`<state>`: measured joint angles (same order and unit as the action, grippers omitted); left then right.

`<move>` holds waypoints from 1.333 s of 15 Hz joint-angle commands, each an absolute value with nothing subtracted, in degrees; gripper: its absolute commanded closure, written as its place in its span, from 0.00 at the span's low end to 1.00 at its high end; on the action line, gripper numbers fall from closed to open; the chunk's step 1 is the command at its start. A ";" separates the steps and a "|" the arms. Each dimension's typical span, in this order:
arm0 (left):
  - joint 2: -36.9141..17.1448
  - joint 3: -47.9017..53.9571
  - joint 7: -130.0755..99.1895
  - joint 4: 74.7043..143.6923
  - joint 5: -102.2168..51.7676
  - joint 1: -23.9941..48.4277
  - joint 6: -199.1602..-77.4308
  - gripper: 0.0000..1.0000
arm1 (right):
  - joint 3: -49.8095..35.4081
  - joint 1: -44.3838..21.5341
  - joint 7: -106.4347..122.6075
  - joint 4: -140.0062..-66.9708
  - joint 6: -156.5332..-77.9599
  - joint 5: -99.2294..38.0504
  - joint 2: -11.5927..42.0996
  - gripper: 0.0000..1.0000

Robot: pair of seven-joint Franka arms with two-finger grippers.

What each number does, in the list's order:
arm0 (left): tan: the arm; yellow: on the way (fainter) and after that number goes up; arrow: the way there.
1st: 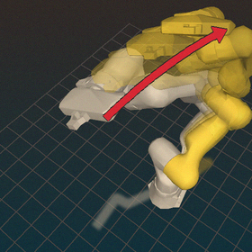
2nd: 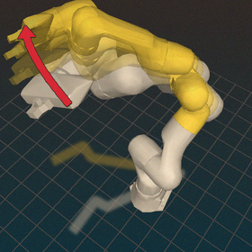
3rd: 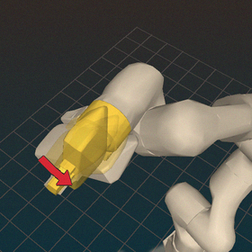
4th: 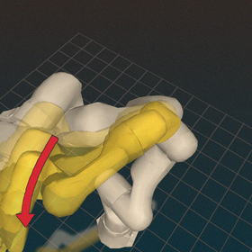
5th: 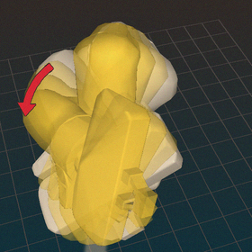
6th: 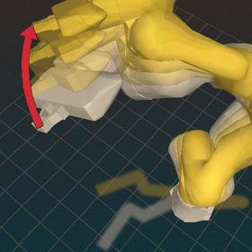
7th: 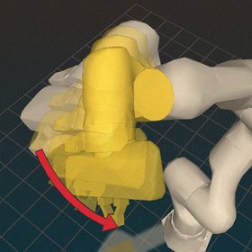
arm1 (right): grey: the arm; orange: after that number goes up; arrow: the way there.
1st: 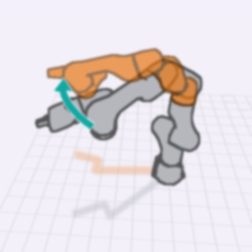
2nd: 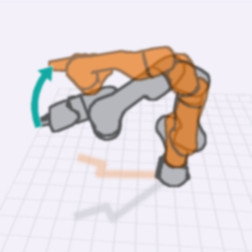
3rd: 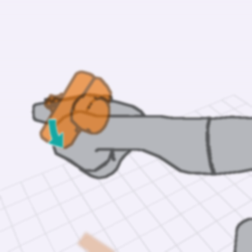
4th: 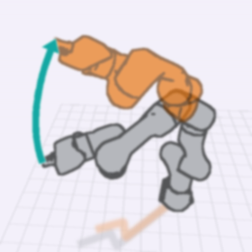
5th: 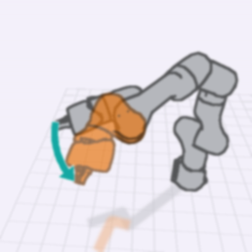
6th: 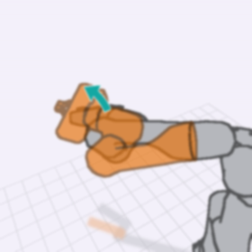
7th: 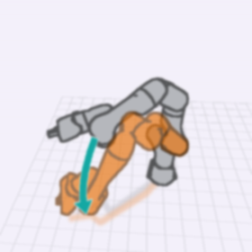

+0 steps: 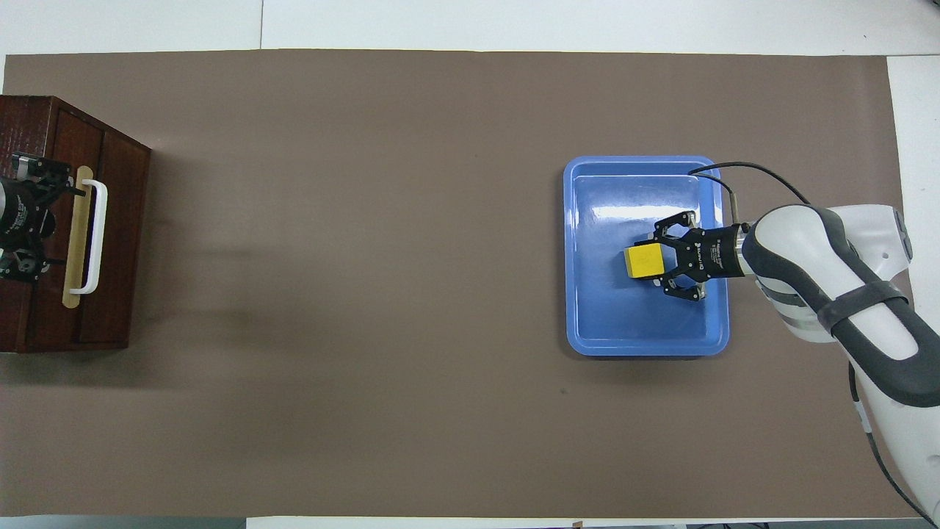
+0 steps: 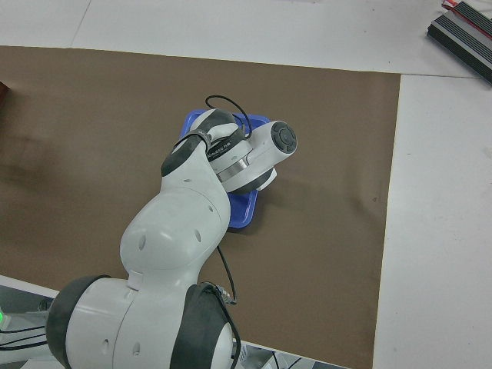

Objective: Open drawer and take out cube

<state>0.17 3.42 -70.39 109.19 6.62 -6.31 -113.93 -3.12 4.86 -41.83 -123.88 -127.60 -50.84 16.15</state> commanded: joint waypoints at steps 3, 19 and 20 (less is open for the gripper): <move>4.12 3.16 -59.09 109.34 3.34 -4.84 -109.52 0.00 | -3.43 4.31 -41.05 -126.04 -131.74 -52.47 16.08 0.43; 8.00 2.55 -19.77 106.96 -4.31 -1.24 -101.16 0.00 | -3.43 2.46 -55.81 -118.23 -117.89 -40.55 6.00 0.00; 8.00 2.81 -19.78 106.96 -4.31 -0.88 -100.81 0.00 | -3.51 2.46 -55.55 -116.21 -115.43 -37.04 4.67 0.00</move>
